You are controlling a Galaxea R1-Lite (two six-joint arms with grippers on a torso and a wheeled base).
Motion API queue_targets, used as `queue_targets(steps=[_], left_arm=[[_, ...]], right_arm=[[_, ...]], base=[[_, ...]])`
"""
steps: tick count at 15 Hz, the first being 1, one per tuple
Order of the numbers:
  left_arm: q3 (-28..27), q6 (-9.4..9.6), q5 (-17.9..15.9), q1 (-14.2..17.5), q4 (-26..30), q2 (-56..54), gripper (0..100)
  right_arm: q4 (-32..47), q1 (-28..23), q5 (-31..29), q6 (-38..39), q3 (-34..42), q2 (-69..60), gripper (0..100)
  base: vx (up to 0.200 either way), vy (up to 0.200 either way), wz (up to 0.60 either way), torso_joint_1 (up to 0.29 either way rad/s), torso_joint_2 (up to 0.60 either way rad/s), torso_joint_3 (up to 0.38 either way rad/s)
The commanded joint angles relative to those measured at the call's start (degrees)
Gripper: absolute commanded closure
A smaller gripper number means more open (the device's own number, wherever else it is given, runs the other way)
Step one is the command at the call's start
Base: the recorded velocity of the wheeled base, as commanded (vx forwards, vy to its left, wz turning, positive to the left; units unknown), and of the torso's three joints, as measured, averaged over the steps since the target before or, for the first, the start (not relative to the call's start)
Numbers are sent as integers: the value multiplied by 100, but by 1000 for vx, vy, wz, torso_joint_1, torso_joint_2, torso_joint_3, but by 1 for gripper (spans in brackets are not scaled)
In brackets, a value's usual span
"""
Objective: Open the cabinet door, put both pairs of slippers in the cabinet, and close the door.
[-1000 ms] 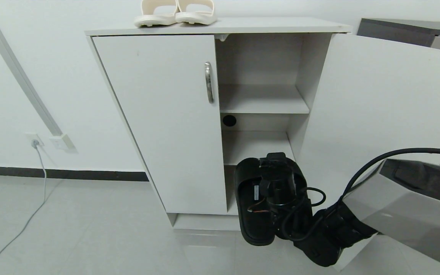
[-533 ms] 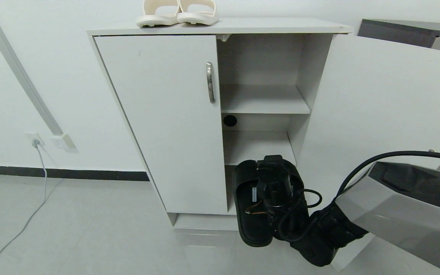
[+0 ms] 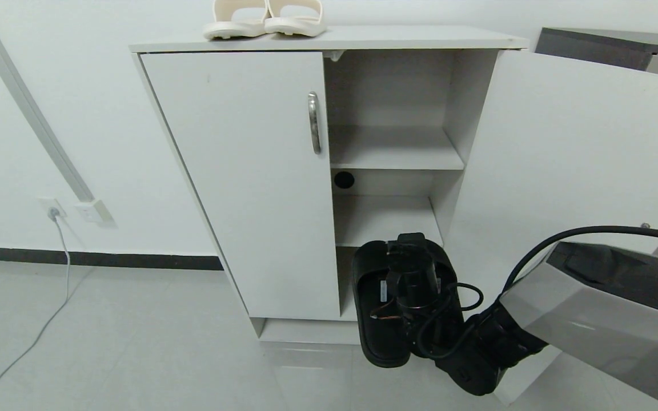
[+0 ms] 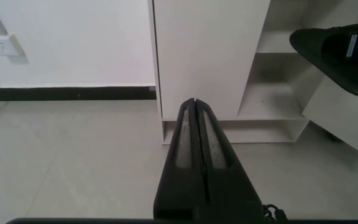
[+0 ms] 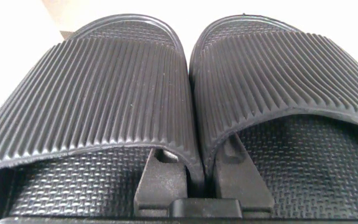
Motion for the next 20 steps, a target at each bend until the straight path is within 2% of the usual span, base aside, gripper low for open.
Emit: queue_targets(steps=[1, 6, 10, 13, 17, 20], left_arm=[[0, -1, -2, 4, -1, 10, 100], [0, 8, -2, 4, -1, 10, 100], [0, -1, -2, 4, -1, 10, 100], [0, -1, -2, 4, -1, 10, 100], [0, -1, -2, 4, -1, 10, 100], [0, -1, -2, 4, -1, 10, 100]], right_arm=[[0, -10, 19, 2, 10, 31, 100], [-17, -36, 63, 2, 10, 5, 100], [-377, -27, 45, -60, 71, 13, 100], [-878, -27, 45, -209, 80, 101, 100], [-1959, -62, 45, -886, 229, 268, 100], [-2021, -80, 45, -947, 221, 330, 100]], base=[[0, 0, 0, 7, 2, -105], [0, 0, 0, 7, 2, -182], [0, 0, 0, 1, 2, -158], [0, 0, 0, 0, 0, 0], [0, 0, 0, 0, 0, 0], [0, 0, 0, 0, 0, 0]])
